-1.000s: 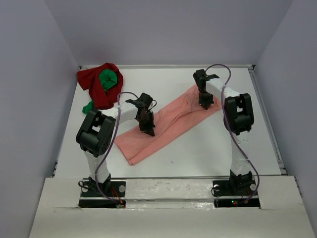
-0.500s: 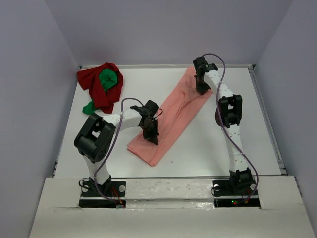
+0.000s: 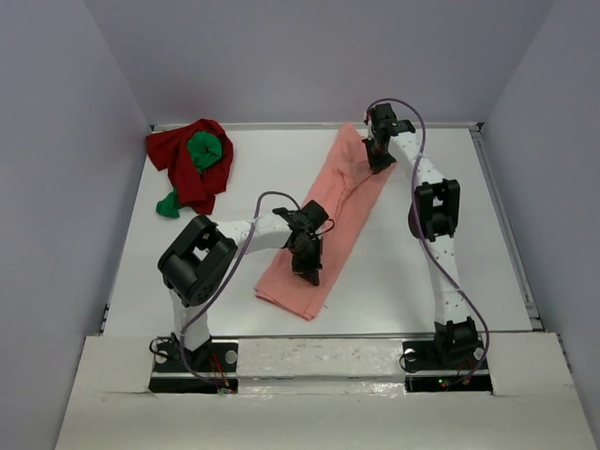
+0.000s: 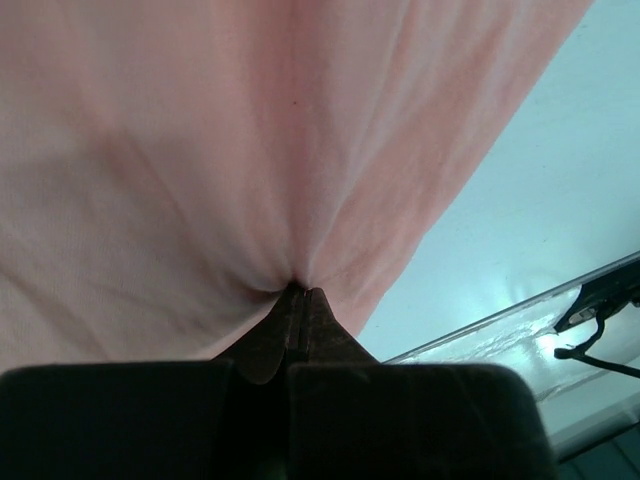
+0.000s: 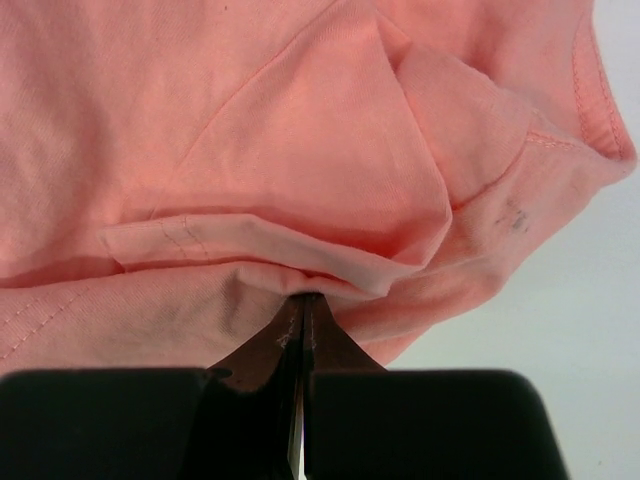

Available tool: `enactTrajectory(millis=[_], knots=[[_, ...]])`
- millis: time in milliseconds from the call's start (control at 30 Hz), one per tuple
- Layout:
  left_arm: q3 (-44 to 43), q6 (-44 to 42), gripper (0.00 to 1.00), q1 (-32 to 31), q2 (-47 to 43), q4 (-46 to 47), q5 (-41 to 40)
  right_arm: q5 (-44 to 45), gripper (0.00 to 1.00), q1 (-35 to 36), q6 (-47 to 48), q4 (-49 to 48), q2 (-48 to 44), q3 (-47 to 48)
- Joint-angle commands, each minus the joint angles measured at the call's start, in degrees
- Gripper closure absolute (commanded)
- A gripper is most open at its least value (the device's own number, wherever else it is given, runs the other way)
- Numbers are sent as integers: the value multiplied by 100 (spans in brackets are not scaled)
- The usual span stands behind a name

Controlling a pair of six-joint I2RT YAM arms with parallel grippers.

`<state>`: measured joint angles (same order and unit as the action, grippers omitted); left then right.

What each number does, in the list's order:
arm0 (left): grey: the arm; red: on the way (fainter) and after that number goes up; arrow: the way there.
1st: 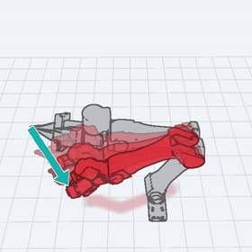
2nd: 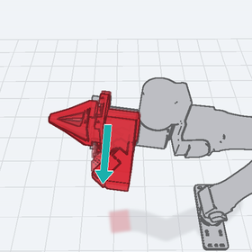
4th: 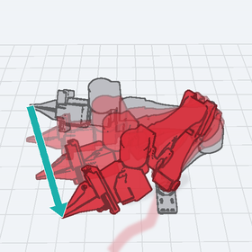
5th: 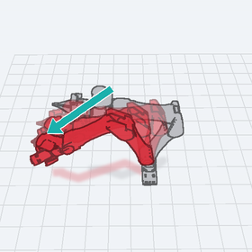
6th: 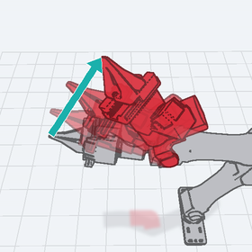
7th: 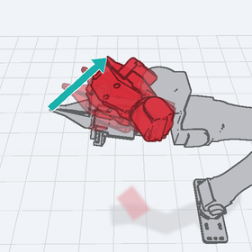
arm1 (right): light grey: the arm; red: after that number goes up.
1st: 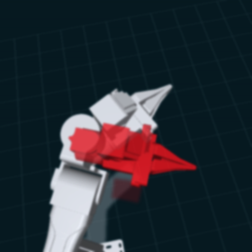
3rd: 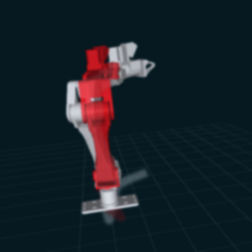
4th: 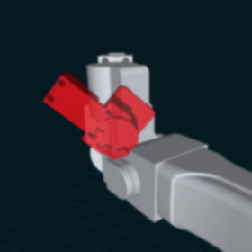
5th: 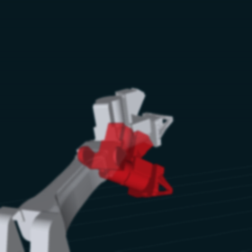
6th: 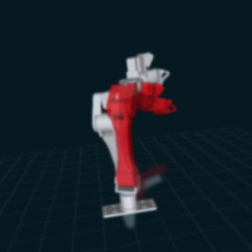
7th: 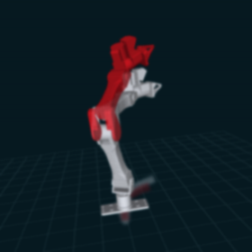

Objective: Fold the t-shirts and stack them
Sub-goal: Fold the tshirt

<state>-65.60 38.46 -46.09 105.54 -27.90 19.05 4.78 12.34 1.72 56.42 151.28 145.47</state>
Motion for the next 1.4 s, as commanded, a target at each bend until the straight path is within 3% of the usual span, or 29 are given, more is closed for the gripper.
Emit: enactTrajectory(millis=[0, 100, 267, 367, 467, 533, 700, 933, 1367], knots=[[-654, 39, 100, -295, 11, -346, -417, -381, 99, 32, 110, -544, -703, -132], [-1172, 4, 100, -419, 28, -812, -1113, -434, 98, 84, 136, -606, -960, -195], [-1393, -49, 100, -507, 28, -858, -931, -1242, 95, 85, 180, -527, -1293, -98], [-1560, -40, 100, -551, -103, -936, -1086, -832, 95, 155, 40, -518, -1539, -351], [-1727, -145, 100, -568, -279, -1059, -1744, -305, 93, 383, -110, -501, -1970, -1089], [-2139, -294, 100, -551, -96, -1392, -2296, 135, 99, 453, -241, -483, -2146, -1590], [-3036, -909, 100, -516, 283, -1649, -2775, 305, 100, 454, -690, -264, -2156, -1978], [-3143, -1367, 100, 72, 362, -963, -1679, 638, 100, 454, -918, -334, -2279, -2348], [-2721, -1666, 100, 820, 863, -462, -192, 323, 100, 454, -1147, -342, -2077, -2822]])
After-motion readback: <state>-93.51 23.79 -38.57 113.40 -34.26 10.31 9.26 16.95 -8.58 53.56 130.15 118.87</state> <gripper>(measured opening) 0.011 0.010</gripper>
